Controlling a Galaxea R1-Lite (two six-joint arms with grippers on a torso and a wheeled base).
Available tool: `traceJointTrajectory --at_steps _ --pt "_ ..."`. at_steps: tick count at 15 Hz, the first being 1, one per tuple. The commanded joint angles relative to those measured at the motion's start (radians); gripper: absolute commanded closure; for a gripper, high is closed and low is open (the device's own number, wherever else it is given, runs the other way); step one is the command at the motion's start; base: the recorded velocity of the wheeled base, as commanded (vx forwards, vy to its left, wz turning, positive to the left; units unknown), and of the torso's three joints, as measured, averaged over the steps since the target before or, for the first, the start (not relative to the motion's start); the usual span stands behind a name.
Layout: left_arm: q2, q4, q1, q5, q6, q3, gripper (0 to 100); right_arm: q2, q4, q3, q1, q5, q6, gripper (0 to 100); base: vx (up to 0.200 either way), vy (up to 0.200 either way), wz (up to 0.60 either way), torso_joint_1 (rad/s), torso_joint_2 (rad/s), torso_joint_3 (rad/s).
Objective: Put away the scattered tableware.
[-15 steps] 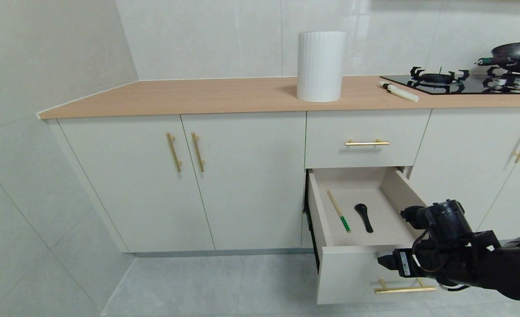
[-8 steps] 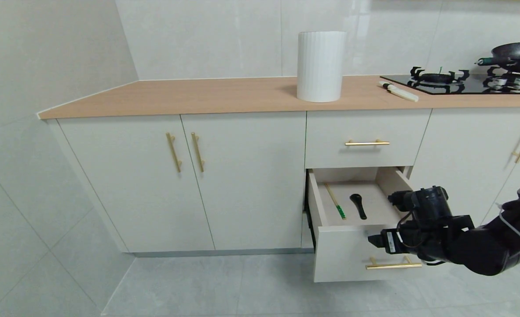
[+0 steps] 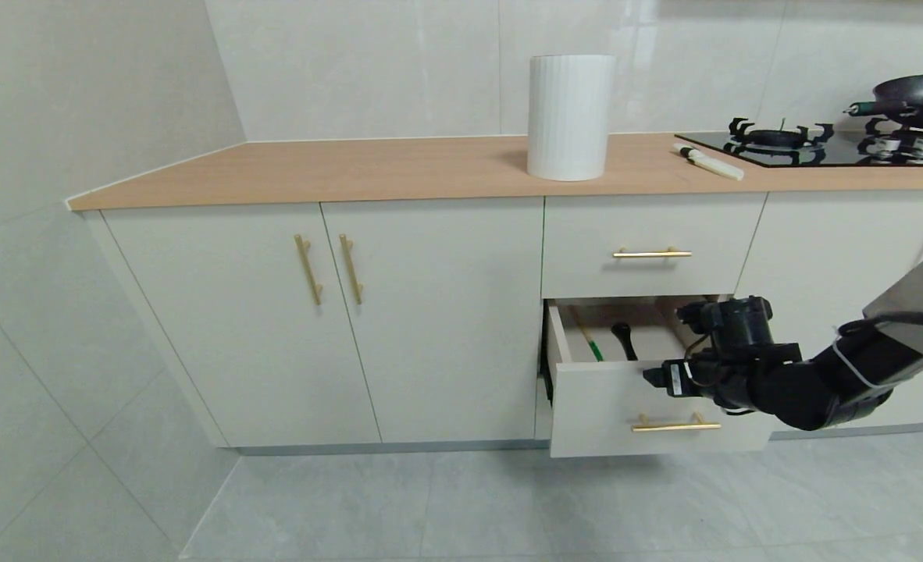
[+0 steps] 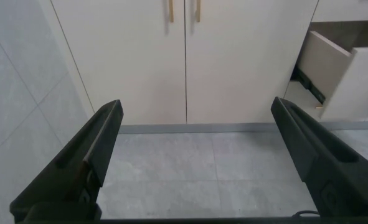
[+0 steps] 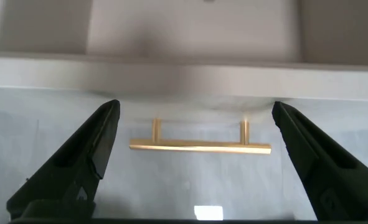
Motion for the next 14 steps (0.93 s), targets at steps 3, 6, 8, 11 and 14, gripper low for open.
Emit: traceJointTrajectory --at_steps 3,6,8,11,14 --pt "0.0 0.0 0.0 0.001 0.0 0.0 0 0.121 0.01 -0.148 -0.014 0.0 -0.004 0 0.0 0.0 0.0 0.0 0.0 0.0" --pt "0.0 0.0 0.0 0.001 0.0 0.0 0 0.188 0.011 -0.248 -0.037 0.0 -0.005 0 0.0 0.0 0.0 0.0 0.0 0.0" --pt "0.0 0.0 0.0 0.001 0.0 0.0 0 0.228 0.011 -0.317 -0.046 0.0 -0.008 0 0.0 0.0 0.0 0.0 0.0 0.0" --pt "0.0 0.0 0.0 0.001 0.0 0.0 0 0.279 0.014 -0.397 -0.061 0.0 -0.008 0 0.0 0.0 0.0 0.0 0.0 0.0" --pt "0.0 0.0 0.0 0.001 0.0 0.0 0 0.314 0.013 -0.452 -0.061 -0.002 -0.008 0 0.0 0.0 0.0 0.0 0.0 0.0"
